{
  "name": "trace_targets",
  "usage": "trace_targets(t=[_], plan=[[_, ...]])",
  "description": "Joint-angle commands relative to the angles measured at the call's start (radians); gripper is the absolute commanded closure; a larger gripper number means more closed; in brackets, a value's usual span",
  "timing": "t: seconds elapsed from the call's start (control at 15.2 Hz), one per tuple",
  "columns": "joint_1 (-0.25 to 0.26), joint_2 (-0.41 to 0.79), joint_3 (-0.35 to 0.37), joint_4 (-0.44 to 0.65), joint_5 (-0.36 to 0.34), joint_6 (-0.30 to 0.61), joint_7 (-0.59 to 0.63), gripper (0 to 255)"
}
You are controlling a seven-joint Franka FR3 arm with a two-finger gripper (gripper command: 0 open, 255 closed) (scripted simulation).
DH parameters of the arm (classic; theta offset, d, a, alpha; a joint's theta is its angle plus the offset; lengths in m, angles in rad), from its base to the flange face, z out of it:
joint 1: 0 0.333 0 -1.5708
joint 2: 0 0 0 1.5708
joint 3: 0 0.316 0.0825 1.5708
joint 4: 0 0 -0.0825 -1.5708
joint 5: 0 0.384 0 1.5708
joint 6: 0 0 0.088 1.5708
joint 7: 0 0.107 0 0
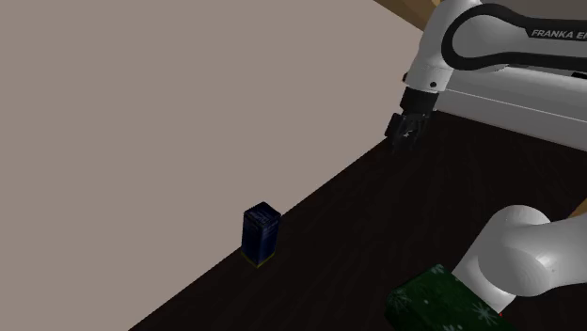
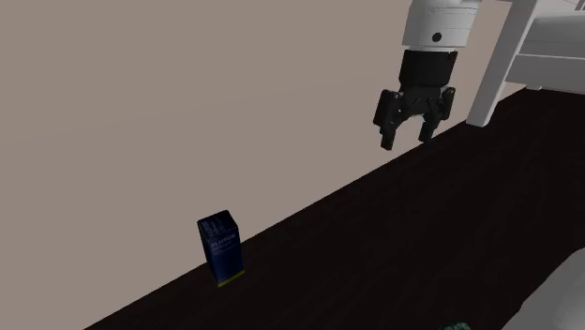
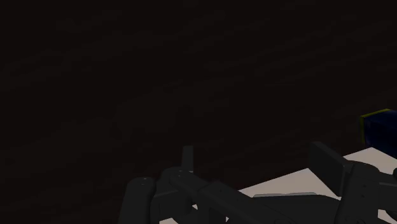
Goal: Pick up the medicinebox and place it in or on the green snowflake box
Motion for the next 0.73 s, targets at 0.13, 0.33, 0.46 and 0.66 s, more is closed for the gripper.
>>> trace_targets(t=[0.13,0.33,0.46,0.66], plan=[[0.018,0.017,0.040,-0.014,0.030,0.031,0.043,0],[0.046,0.052,0.100,-0.027,0.073,0.079,0.105,0],[0.063,0.082,0.140,-0.029,0.100,0.113,0.146,0],[0.088,0.137,0.200,-0.023,0.137,0.165,0.207,0]])
